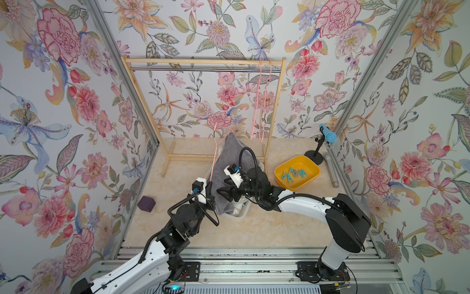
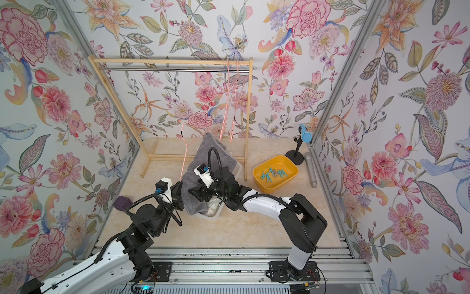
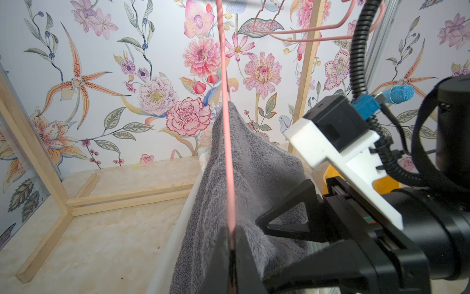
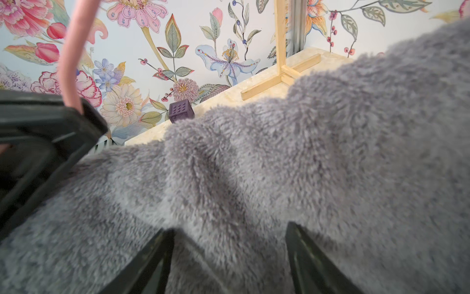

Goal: Remove the clothespins securing towels to the hanger
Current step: Remove the towel from the hanger.

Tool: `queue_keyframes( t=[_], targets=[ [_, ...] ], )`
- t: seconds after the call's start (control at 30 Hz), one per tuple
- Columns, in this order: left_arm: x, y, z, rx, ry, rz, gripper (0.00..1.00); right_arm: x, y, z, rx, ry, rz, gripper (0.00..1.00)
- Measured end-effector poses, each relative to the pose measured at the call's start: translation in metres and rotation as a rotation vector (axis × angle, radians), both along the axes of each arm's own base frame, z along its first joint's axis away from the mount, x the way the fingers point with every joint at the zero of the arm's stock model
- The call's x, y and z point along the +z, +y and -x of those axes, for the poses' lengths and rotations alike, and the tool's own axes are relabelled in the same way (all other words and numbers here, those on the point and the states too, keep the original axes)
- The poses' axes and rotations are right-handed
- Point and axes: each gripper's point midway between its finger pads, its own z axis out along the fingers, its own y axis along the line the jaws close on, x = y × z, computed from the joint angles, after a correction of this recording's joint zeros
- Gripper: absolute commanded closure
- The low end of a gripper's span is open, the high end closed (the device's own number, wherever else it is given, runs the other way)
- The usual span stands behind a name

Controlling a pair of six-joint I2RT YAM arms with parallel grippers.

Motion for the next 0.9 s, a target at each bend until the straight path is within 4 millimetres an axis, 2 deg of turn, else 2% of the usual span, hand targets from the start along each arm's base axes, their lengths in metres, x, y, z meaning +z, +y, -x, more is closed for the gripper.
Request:
queue_keyframes(
  t=[0.1, 0.37, 0.4, 0.67, 0.9],
  targets=[
    [0.0, 0.0, 0.0, 0.0, 0.0, 0.0, 1.0, -0.003, 0.004, 0.002, 0.028, 0.003, 0.0, 0.49],
    [-0.002, 0.0, -0.001, 0.0, 0.004, -0.004, 1.0, -0.002, 0.008, 0.002, 0.042, -0.003, -0.011, 0.97],
    [-0.002, -0.001, -0.001, 0.0, 0.005, -0.005, 1.0, -0.001, 0.008, 0.002, 0.039, -0.003, -0.012, 1.0],
    [-0.002, -0.001, -0.001, 0.001, 0.005, -0.005, 1.0, 0.002, 0.003, -0.004, 0.006, -0.026, -0.001, 1.0],
    [-0.001, -0.001, -0.001, 0.0, 0.002, -0.013, 1.0, 0.03, -0.04, -0.017, -0.092, -0.071, -0.028, 1.0]
  ],
)
